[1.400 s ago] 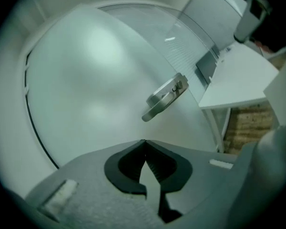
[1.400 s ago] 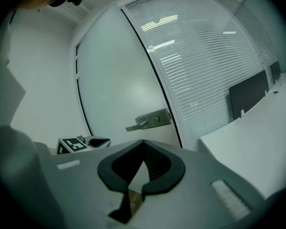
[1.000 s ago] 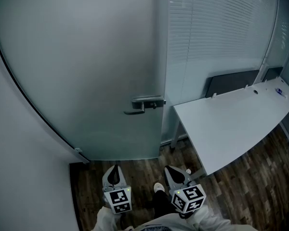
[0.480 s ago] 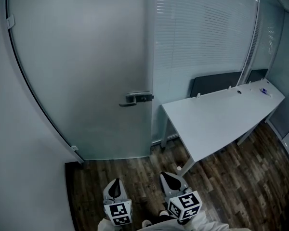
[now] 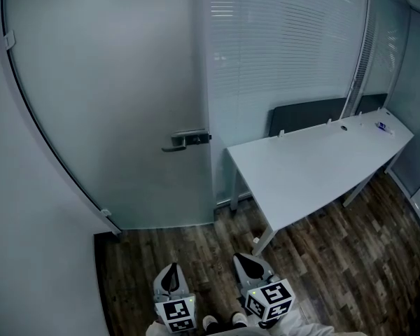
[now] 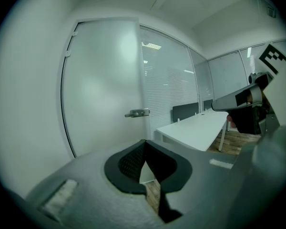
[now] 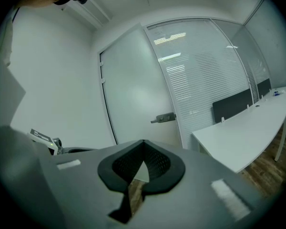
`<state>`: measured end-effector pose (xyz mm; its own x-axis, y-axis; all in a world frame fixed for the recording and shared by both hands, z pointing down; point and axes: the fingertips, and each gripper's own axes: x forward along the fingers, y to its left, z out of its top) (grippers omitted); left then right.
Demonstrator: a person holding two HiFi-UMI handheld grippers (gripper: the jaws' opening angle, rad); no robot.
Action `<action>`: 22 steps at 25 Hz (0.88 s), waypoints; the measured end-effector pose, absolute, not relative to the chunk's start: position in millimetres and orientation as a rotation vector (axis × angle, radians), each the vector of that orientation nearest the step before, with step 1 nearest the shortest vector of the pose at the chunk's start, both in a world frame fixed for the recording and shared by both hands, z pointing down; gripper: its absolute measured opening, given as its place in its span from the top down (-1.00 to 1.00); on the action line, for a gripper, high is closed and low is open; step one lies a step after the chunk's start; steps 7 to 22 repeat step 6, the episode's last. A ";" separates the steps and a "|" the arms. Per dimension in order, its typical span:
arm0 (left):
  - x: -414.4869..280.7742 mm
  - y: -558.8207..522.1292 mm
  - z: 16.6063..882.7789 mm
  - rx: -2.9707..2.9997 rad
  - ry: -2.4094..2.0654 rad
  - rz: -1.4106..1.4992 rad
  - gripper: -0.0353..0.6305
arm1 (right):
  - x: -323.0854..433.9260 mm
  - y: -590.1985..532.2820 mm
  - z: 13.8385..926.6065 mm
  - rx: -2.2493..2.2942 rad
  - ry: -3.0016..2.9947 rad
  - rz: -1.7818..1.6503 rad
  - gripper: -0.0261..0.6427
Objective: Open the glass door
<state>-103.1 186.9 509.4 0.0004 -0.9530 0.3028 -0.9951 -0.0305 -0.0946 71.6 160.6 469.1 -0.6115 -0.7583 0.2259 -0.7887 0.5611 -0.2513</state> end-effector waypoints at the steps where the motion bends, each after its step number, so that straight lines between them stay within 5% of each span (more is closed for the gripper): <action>1: -99.1 187.6 509.5 2.113 -2.077 0.431 0.90 | 74.9 160.8 469.4 1.337 -2.694 0.508 0.91; 22: -88.4 192.1 509.1 2.111 -2.084 0.465 0.90 | 84.2 163.1 470.6 1.325 -2.693 0.516 0.91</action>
